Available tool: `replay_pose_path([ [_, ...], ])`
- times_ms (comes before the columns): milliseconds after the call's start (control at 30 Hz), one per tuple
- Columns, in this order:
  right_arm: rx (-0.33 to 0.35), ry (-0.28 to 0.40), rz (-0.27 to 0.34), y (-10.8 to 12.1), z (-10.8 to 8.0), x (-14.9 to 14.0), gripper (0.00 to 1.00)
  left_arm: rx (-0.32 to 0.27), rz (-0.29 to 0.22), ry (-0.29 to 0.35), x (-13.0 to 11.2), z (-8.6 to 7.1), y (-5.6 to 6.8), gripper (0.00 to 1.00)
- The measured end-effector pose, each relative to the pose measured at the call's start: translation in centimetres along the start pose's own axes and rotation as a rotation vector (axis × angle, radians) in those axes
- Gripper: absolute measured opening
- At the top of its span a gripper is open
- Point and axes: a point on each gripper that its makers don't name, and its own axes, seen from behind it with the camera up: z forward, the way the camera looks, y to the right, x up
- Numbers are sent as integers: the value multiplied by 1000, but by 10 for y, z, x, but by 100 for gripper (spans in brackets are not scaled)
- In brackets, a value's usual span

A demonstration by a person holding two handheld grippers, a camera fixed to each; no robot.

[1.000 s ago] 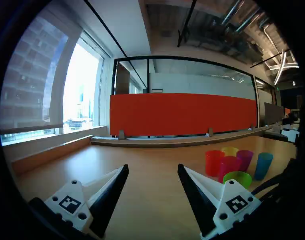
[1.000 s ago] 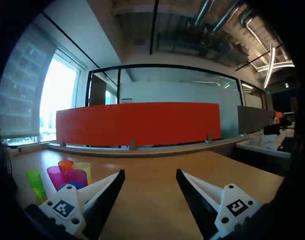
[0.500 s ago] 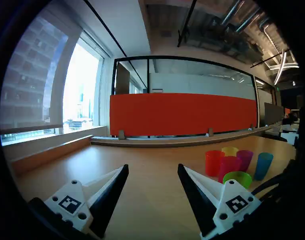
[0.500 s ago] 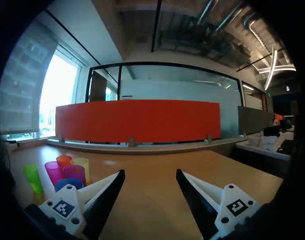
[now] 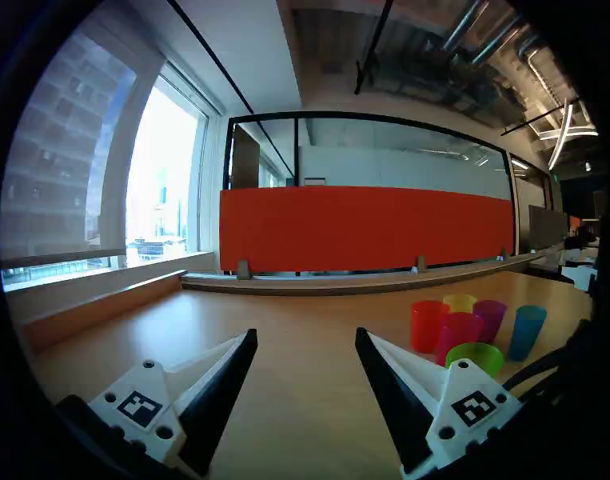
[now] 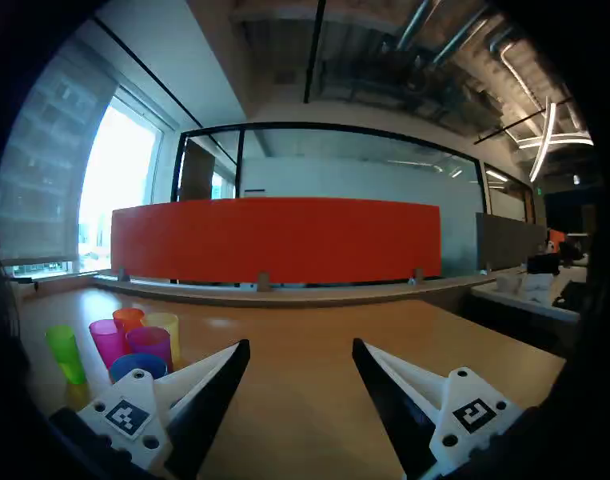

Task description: Pour water

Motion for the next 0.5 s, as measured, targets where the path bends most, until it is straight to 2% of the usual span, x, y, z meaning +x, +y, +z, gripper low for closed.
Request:
replay_pose_path([
  [500, 15, -1, 0, -4, -3, 0, 99, 0, 0, 0, 0, 0, 0, 91],
])
